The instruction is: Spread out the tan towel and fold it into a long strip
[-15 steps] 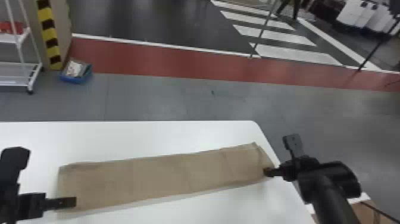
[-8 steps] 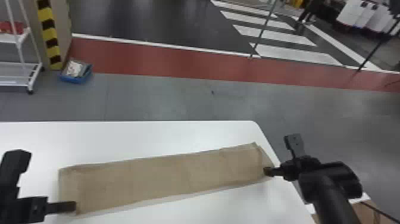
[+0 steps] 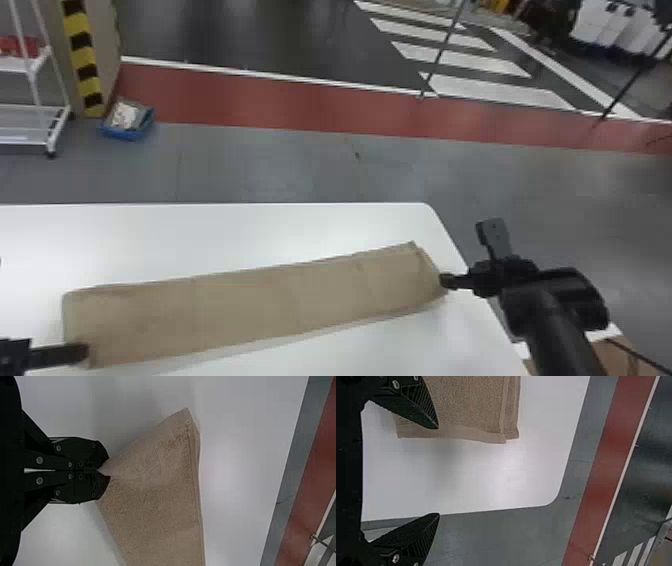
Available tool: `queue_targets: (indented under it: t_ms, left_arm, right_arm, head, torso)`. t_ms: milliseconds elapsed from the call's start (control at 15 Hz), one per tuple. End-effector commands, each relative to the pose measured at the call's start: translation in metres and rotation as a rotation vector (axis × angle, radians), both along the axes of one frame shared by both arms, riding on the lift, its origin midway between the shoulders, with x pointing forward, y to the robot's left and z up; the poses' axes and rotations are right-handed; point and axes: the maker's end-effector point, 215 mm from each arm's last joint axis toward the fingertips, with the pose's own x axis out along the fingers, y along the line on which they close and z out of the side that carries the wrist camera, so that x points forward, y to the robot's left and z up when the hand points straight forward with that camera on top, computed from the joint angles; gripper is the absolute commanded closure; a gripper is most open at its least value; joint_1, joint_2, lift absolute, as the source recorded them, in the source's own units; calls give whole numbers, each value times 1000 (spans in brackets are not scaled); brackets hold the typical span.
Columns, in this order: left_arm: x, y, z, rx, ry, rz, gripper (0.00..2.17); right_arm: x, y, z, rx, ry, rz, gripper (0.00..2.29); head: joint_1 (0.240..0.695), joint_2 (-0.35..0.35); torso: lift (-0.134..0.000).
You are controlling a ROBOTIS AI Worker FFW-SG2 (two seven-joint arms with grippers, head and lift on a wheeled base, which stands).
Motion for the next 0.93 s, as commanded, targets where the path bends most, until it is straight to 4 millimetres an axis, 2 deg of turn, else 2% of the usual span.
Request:
queue_targets:
  t_ms: [0,133,267,400,667,867]
  left_arm:
    - [-1,19,0,29,-5,-1,2138]
    - [-2,23,0,32,-16,-17,2138]
    - [-2,21,0,30,-43,-46,2138]
    - [1,15,5,18,-84,-101,2138]
    - [3,13,20,17,-144,-244,2138]
    - [0,20,24,25,-149,-288,2138]
  right_arm:
    - [17,12,8,6,-35,34,124]
    - [35,29,12,-13,-76,90,130]
    - [50,57,7,-24,-79,161,130]
    - [55,72,0,-37,-53,181,130]
    - [41,69,-18,-41,45,141,130]
    - [40,67,-18,-44,46,139,130]
  head:
    - [695,-350]
    - [695,-350]
    - [695,-334]
    - [695,-309]
    - [695,-290]
    - [695,-292]
  torso:
    - [0]
    - [0]
    - [0]
    - [0]
    - [0]
    - [0]
